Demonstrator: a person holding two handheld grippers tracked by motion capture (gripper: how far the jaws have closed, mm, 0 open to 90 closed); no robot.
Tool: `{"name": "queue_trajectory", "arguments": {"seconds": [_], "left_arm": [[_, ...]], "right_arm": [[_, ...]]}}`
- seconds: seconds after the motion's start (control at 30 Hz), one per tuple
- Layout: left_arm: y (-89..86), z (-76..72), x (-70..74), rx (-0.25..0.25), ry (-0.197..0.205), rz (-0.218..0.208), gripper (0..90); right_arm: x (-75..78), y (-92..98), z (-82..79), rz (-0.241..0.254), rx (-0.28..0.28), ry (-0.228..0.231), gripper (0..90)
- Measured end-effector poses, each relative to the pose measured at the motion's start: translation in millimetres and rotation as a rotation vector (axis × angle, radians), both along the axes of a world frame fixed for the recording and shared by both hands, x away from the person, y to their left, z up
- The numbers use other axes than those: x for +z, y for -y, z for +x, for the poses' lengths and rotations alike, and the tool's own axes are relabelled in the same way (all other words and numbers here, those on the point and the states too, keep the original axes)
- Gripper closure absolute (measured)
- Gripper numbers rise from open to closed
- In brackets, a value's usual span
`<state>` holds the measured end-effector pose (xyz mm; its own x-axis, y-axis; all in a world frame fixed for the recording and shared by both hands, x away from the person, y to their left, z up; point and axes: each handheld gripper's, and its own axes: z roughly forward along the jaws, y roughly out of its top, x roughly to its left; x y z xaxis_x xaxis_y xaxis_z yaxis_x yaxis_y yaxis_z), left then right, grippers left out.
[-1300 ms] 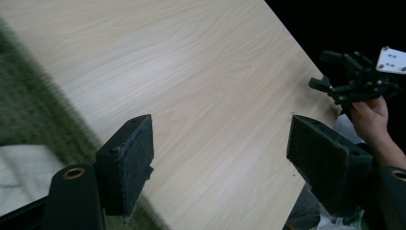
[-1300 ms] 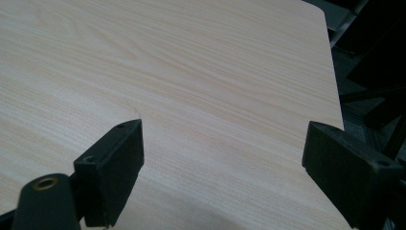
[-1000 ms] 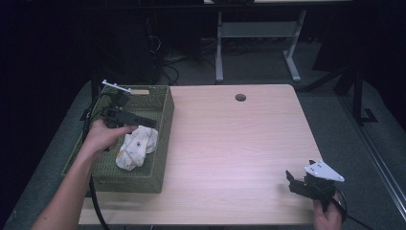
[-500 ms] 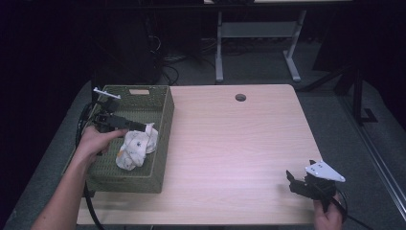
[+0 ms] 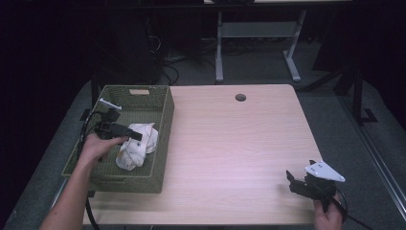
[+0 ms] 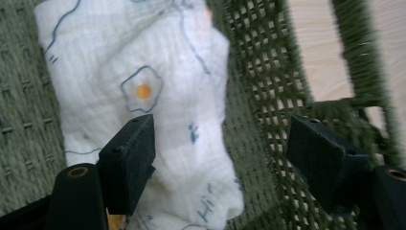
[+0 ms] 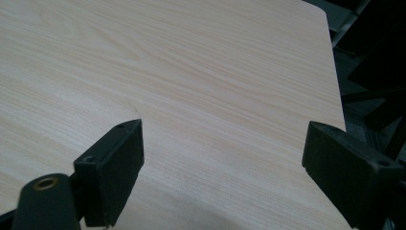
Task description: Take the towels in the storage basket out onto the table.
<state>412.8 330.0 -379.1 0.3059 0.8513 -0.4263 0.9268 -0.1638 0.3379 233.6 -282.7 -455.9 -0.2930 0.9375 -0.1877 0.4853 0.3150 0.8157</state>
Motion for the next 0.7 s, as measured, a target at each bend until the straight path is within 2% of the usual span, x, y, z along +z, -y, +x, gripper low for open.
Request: {"name": "queue_trajectory", "arguments": {"seconds": [0.07, 0.1, 0.13, 0.17, 0.2, 0.27, 0.3, 0.33, 0.4, 0.5, 0.57, 0.7], "left_arm": [[0.5, 2.6, -4.3, 0.005, -0.014, 0.028, 25.4], [0.5, 2.6, -4.3, 0.005, -0.014, 0.028, 25.4], [1.4, 3.8, -7.6, 0.002, -0.025, 0.050, 26.1], [1.4, 3.8, -7.6, 0.002, -0.025, 0.050, 26.8], [3.5, 5.1, -12.2, 0.002, -0.037, 0.080, 26.8], [4.2, 5.9, -14.4, 0.001, -0.046, 0.090, 26.8], [6.1, 7.4, -18.3, -0.002, -0.063, 0.127, 26.9], [6.6, 8.0, -19.9, -0.006, -0.065, 0.140, 27.5], [7.5, 8.4, -21.5, -0.006, -0.072, 0.148, 29.1], [10.6, 8.8, -25.7, -0.016, -0.086, 0.187, 30.6], [12.9, 9.6, -30.4, -0.052, -0.105, 0.238, 33.1], [17.2, 9.7, -33.6, -0.061, -0.113, 0.274, 36.6]], "right_arm": [[0.2, -0.1, -0.3, 0.002, 0.000, 0.001, 13.9], [0.2, -0.1, -0.2, 0.002, 0.001, 0.001, 13.9], [0.2, 0.0, -0.1, 0.001, 0.003, 0.001, 13.9], [0.2, 0.0, -0.1, 0.001, 0.003, 0.001, 13.9], [0.4, -0.1, -0.3, 0.002, 0.002, 0.002, 13.9], [0.3, 0.1, -0.1, 0.001, 0.003, 0.001, 13.9], [0.3, 0.1, -0.1, 0.002, 0.003, 0.001, 13.9], [0.4, 0.2, -0.3, 0.002, 0.003, 0.002, 13.9], [0.6, 0.6, -0.3, 0.002, 0.003, 0.002, 13.9], [0.6, 0.8, -0.1, 0.002, 0.003, 0.002, 13.9], [0.4, 0.3, 0.1, 0.002, 0.003, 0.002, 13.9], [0.9, 0.7, -0.2, 0.003, 0.003, 0.003, 13.9]]}}
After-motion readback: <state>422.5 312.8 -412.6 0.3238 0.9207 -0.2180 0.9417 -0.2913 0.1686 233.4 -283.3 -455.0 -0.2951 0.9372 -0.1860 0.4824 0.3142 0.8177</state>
